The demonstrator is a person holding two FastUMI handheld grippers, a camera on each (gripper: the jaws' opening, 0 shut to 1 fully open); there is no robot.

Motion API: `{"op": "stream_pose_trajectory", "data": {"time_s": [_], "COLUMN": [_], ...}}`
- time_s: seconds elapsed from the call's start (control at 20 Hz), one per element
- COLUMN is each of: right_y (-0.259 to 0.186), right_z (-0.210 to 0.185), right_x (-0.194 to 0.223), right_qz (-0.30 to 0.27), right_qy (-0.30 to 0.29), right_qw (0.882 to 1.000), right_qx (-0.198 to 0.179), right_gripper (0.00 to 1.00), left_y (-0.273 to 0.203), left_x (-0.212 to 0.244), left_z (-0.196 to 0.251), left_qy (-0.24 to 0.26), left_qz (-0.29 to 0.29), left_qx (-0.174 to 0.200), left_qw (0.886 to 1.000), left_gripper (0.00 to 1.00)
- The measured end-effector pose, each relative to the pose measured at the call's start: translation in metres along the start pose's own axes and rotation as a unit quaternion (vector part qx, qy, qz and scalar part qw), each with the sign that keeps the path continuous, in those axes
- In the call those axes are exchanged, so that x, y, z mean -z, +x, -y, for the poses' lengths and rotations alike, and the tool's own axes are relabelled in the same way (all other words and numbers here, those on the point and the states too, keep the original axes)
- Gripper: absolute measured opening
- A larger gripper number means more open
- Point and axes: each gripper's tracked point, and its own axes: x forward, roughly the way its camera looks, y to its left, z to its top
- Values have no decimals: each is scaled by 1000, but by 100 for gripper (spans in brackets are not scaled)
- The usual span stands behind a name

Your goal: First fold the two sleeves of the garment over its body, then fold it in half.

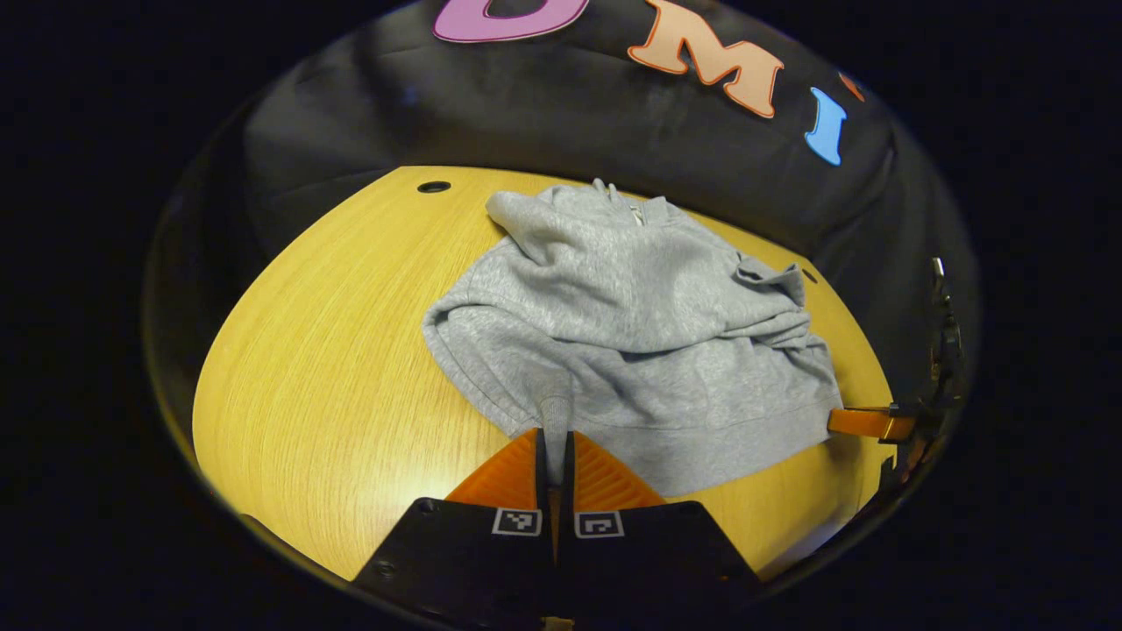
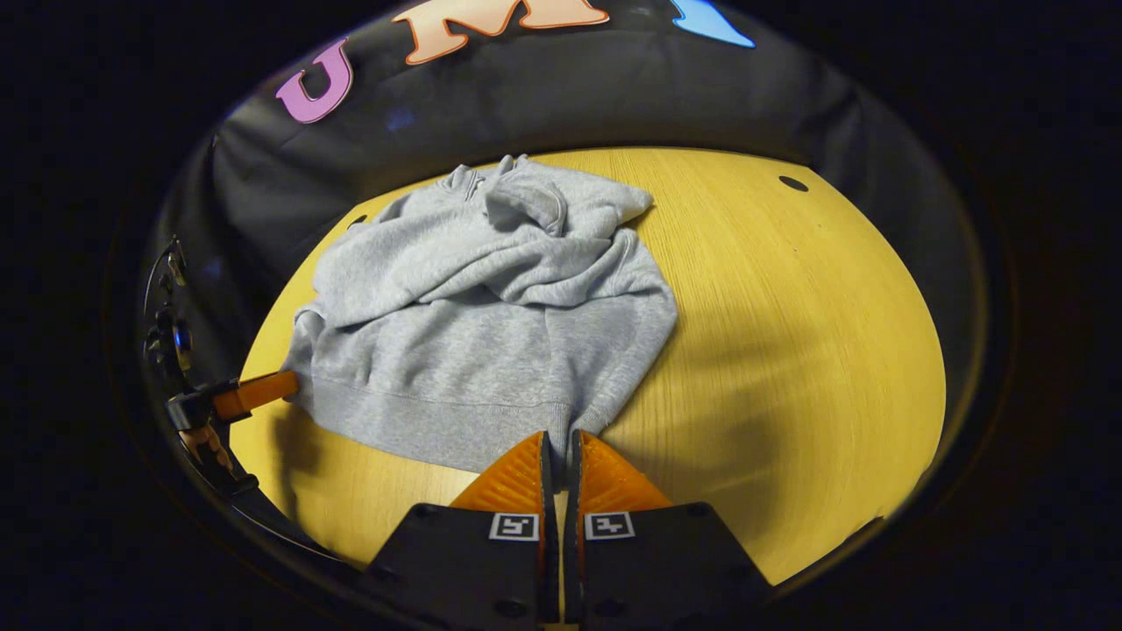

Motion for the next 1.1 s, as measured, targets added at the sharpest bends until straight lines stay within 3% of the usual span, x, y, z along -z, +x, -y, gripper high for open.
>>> {"op": "stream_pose_trajectory", "data": {"time_s": [0.65, 1.1], "right_y": [-36, 1], "right_z": [-17, -23], "right_x": [-130, -197], "right_qz": [130, 134], "right_qy": [66, 79], "right_qw": [988, 985], "right_qx": [-59, -79], "right_gripper": [4, 4], "left_y": [-30, 14], "left_x": [-102, -160], "left_z": [18, 12], "left_qy": [-29, 0], "left_qz": [69, 62], "left_qx": [35, 30], "left_qw": [997, 998], "left_gripper": [0, 0]}}
